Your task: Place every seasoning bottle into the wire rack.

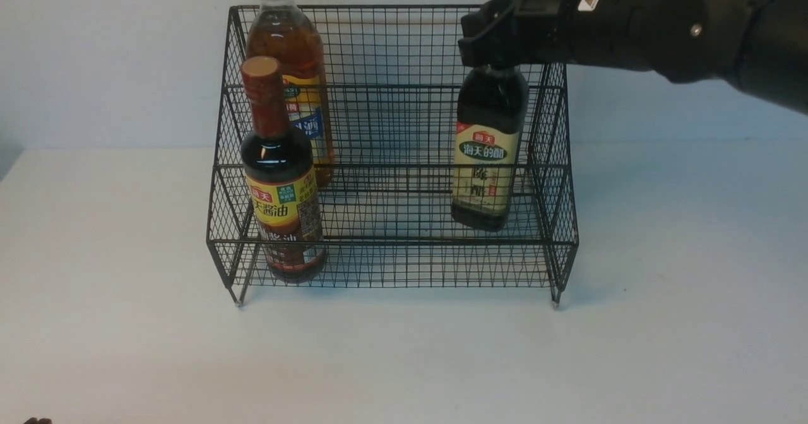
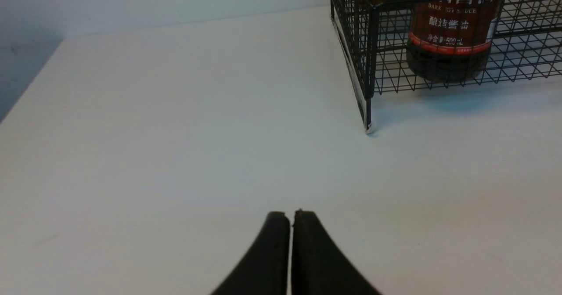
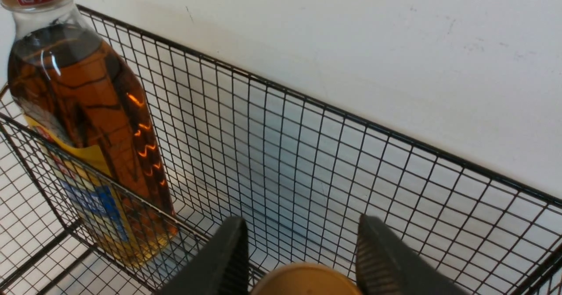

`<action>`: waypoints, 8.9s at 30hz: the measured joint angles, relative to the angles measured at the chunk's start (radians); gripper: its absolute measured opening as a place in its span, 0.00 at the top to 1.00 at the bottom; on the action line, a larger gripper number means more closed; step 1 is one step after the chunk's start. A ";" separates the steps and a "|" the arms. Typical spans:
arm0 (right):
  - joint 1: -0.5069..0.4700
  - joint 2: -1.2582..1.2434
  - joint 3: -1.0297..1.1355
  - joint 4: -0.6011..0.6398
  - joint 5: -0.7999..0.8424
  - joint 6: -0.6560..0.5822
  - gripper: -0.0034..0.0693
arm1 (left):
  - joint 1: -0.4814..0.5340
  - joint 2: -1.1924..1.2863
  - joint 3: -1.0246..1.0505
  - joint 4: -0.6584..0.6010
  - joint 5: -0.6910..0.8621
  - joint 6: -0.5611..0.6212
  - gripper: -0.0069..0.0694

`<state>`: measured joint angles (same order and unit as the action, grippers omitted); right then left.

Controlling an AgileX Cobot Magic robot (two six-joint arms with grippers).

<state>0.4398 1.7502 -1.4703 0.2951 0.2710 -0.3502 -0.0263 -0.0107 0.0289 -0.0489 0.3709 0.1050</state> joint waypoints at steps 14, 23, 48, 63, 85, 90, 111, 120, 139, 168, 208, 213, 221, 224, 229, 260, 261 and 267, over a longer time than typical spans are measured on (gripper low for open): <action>0.000 0.013 -0.007 -0.084 -0.016 0.103 0.54 | 0.000 0.000 0.000 0.000 0.000 0.000 0.92; 0.000 0.006 -0.007 -0.229 -0.023 0.282 0.54 | 0.000 0.000 0.000 0.000 0.000 0.000 0.92; 0.022 0.000 -0.002 -0.242 -0.018 0.284 0.40 | 0.000 0.000 0.000 0.001 0.000 0.000 0.92; 0.024 -0.080 0.000 -0.232 -0.013 0.272 0.19 | 0.000 0.000 0.000 0.001 0.000 0.000 0.92; 0.036 -0.411 0.574 -0.243 -0.596 0.321 0.93 | 0.000 0.000 0.000 0.001 0.001 0.000 0.92; 0.058 -0.307 0.574 -0.243 -0.654 0.319 0.80 | 0.000 0.000 0.000 0.001 0.001 0.000 0.92; 0.064 -0.040 0.402 -0.223 -0.696 0.327 0.15 | 0.000 0.000 0.000 0.001 0.002 0.000 0.92; 0.064 0.000 0.368 -0.221 -0.686 0.331 0.35 | 0.000 0.000 0.000 0.001 0.002 0.000 0.92; 0.063 0.003 0.363 -0.458 -0.704 0.481 0.48 | 0.000 0.000 0.000 0.001 0.002 0.000 0.92; 0.022 0.003 0.362 -0.661 -0.729 0.598 0.48 | 0.000 0.000 0.000 0.001 0.002 0.000 0.92; -0.004 -0.182 0.341 -0.677 -0.240 0.709 0.21 | 0.000 0.000 0.000 0.001 0.002 0.000 0.92; -0.004 -0.316 0.341 -0.613 -0.007 0.715 0.39 | 0.000 0.000 0.000 0.001 0.002 0.000 0.92; -0.004 -0.596 0.366 -0.510 0.164 0.625 0.92 | 0.000 0.000 0.000 0.001 0.002 0.000 0.92; -0.009 -0.746 0.424 -0.455 0.157 0.562 0.97 | 0.000 0.000 0.000 0.001 0.002 0.000 0.92; -0.066 -0.941 0.557 -0.392 0.085 0.537 0.97 | 0.000 0.000 0.000 0.001 0.002 0.000 0.92; -0.215 -1.484 1.008 -0.204 -0.024 0.365 0.97 | 0.000 0.000 0.000 0.001 0.002 0.000 0.92; -0.215 -1.484 1.008 -0.204 -0.024 0.365 0.97 | 0.000 0.000 0.000 0.001 0.002 0.000 0.92; -0.215 -1.484 1.008 -0.202 -0.024 0.364 0.97 | 0.000 0.000 0.000 0.001 0.002 0.000 0.92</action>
<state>0.2249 0.2660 -0.4620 0.0934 0.2474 0.0141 -0.0263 -0.0107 0.0289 -0.0480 0.3731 0.1050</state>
